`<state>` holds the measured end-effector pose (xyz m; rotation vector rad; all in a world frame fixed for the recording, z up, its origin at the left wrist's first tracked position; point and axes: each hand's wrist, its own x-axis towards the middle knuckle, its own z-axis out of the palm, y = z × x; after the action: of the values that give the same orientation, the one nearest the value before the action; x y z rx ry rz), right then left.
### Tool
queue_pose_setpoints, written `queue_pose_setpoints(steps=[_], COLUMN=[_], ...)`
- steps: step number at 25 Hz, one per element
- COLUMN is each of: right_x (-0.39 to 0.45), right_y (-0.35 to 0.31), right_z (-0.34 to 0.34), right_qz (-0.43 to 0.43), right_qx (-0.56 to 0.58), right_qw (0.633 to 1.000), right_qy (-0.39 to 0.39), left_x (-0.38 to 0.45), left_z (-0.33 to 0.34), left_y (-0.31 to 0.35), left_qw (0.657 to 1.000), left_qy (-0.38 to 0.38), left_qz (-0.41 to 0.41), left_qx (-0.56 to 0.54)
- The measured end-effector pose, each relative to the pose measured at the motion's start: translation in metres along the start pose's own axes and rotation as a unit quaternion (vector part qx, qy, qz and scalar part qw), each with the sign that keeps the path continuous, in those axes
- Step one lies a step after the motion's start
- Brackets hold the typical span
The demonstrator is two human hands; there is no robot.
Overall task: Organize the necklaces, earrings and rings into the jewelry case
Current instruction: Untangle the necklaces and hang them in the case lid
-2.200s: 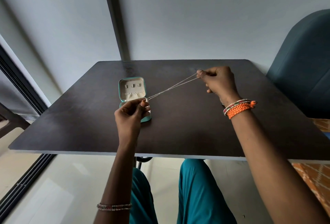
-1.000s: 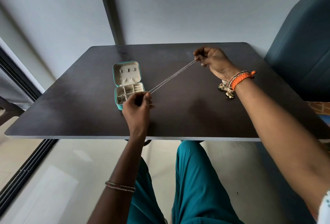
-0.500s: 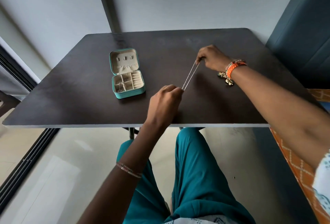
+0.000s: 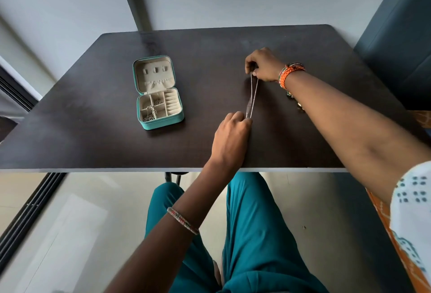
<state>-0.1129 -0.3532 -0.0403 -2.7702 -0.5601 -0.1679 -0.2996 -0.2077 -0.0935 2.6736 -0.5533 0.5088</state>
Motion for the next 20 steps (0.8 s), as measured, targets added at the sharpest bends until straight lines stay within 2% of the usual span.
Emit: queue_pose_setpoints(steps=[4, 14, 20], right_x=[0.011, 0.022, 0.028], right_y=[0.006, 0.008, 0.003], right_z=[0.002, 0.001, -0.003], right_qz=[-0.001, 0.026, 0.031], right_qx=[-0.011, -0.017, -0.058], right_qw=[1.0, 0.999, 0.998], right_qy=[0.006, 0.015, -0.014], left_x=[-0.001, 0.009, 0.009], left_z=[0.002, 0.011, 0.012], left_y=[0.0, -0.001, 0.0], left_qw=[1.0, 0.998, 0.999], left_qy=[-0.004, -0.01, -0.004], left_qz=[0.018, 0.027, 0.013], left_qx=[0.01, -0.047, -0.051])
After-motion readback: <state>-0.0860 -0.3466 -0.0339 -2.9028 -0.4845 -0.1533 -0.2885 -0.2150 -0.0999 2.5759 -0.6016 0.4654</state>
